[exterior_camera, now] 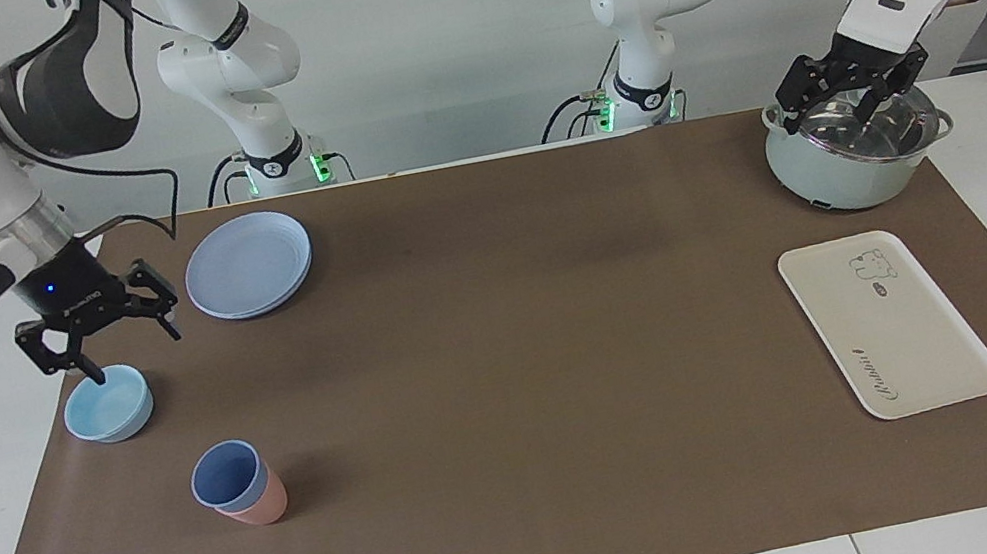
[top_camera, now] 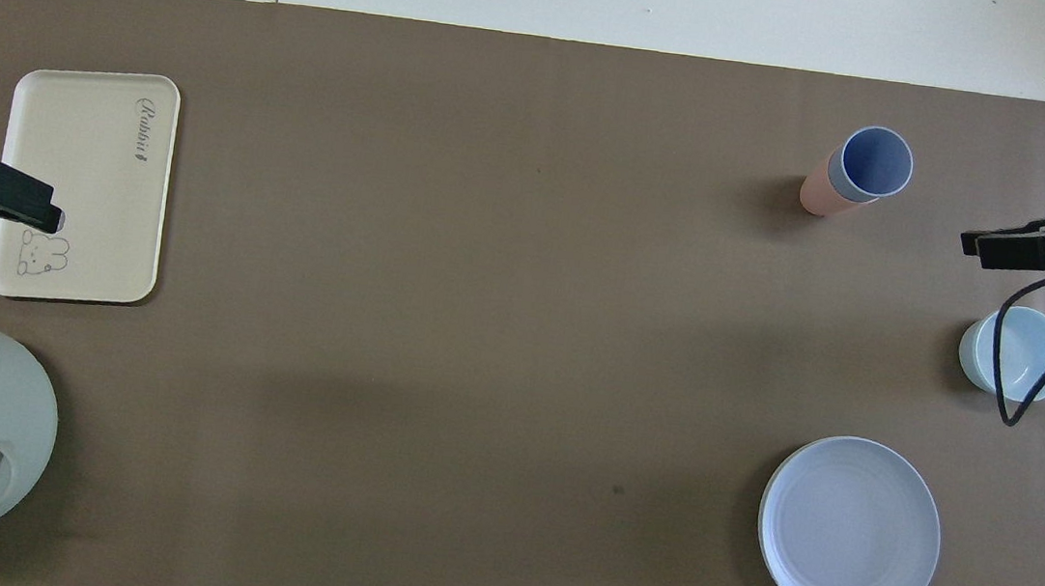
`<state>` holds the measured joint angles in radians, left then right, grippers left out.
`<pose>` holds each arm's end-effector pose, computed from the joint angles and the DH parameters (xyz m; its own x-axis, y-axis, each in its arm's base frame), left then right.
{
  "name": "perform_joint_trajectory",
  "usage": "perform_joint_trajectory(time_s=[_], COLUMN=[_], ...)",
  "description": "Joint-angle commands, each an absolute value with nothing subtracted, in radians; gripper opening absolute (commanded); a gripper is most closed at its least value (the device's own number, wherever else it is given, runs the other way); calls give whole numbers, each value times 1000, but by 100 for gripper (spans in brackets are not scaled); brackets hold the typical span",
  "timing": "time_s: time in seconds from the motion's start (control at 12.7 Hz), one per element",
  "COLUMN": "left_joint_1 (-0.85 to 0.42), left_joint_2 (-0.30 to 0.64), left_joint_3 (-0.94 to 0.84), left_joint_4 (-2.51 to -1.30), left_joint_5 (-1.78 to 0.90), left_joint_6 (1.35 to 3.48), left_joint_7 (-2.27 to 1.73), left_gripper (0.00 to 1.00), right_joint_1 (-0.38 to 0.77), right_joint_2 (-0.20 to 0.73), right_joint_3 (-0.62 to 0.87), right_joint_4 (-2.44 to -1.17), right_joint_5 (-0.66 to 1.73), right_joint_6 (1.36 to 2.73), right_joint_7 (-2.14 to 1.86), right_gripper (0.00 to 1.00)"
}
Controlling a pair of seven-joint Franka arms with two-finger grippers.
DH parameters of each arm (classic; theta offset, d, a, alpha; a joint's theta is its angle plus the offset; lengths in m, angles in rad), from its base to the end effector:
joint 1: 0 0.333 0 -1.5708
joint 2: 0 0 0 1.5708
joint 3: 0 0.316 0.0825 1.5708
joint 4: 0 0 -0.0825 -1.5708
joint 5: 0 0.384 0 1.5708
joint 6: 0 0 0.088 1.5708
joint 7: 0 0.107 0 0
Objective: Place cup on tray
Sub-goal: 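Move the right gripper toward the nested pink and blue cups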
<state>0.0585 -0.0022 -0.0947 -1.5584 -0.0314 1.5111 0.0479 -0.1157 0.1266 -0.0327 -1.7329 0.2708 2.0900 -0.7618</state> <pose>0.5472 -0.0234 0.6265 0.9954 -0.0858 -0.0435 -0.0844 -0.9959 0.0333 0.6192 -0.0783 0.5235 0.8292 0.4530 0.3275 0.4901 -0.8709 -0.0365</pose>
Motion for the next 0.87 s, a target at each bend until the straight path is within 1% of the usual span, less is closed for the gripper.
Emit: perform_joint_trajectory(time_s=[0.0, 0.08, 0.24, 0.47, 0.63, 0.79], left_joint_1=[67, 67, 67, 67, 67, 67], left_joint_2=[-34, -34, -34, -34, -34, -34], left_joint_3=[-95, -95, -95, -95, -95, -95], left_joint_4=[-1592, -1592, -1592, -1592, -1592, -1592], left_joint_5=[-46, -46, -46, -46, -46, -46], left_joint_6=[1516, 1516, 1516, 1516, 1516, 1516], left_joint_7=[55, 55, 55, 55, 55, 55], left_gripper=[100, 100, 100, 100, 100, 100], right_joint_1=[-188, -207, -238, -265, -258, -256], right_joint_2=[199, 222, 297, 409, 466, 494], right_joint_3=[-26, -26, -26, -22, -18, -15], right_joint_4=[-1765, -1793, -1798, -1790, -1763, -1756], right_joint_5=[482, 579, 771, 1031, 1142, 1219], right_joint_6=[2183, 2212, 2220, 2191, 2187, 2177], right_joint_7=[-1137, -1275, -1510, -1736, -1863, -1905], right_gripper=[100, 100, 100, 100, 100, 100])
